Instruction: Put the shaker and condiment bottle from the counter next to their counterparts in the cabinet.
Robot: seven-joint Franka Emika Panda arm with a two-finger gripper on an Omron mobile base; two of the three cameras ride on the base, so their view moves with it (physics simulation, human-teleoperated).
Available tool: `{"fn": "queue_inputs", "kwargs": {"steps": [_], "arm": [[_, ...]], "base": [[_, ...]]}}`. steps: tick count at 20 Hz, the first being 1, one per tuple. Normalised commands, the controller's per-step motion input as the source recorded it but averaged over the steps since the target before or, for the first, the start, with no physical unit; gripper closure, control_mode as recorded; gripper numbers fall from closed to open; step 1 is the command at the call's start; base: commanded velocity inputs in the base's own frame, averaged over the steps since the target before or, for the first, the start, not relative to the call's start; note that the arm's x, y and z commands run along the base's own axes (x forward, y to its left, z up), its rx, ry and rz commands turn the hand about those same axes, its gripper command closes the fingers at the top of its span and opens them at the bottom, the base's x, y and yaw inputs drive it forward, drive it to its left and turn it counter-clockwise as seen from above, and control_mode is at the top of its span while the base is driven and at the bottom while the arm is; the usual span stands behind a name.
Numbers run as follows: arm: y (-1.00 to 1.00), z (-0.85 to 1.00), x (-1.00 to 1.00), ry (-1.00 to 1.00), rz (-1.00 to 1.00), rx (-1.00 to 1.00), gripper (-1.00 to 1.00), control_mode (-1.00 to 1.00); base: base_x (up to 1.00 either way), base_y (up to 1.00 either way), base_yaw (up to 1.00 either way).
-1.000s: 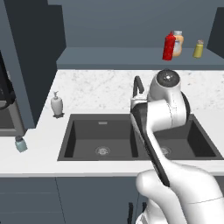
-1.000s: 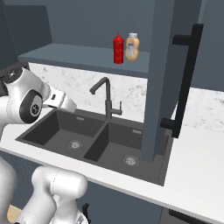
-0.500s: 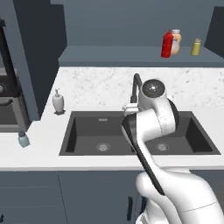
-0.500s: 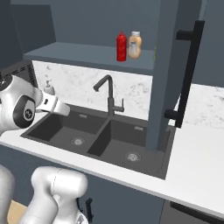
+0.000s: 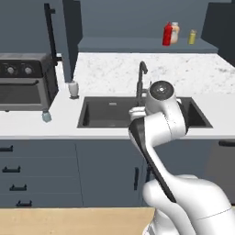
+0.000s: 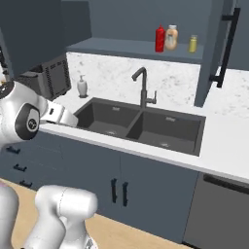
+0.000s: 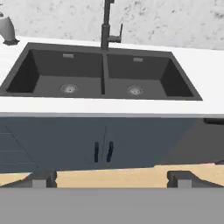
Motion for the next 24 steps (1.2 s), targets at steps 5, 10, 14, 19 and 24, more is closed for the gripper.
{"fn": "queue_inputs", "kwargs": {"steps": [5,10,14,19,24], "arm": [[0.0,0.0,0.0,0.0,0.0,0.0,-1.0,1.0],[0.0,0.0,0.0,0.0,0.0,0.0,-1.0,1.0],[0.0,0.0,0.0,0.0,0.0,0.0,-1.0,1.0],[0.0,0.0,0.0,0.0,0.0,0.0,-1.0,1.0],[0.0,0.0,0.0,0.0,0.0,0.0,-1.0,1.0]], "base": [[-0.74,0.95,0.04],[-0.22,1.0,0.05],[0.1,1.0,0.07],[0.72,0.42,0.02],[0.94,0.01,0.01]]}}
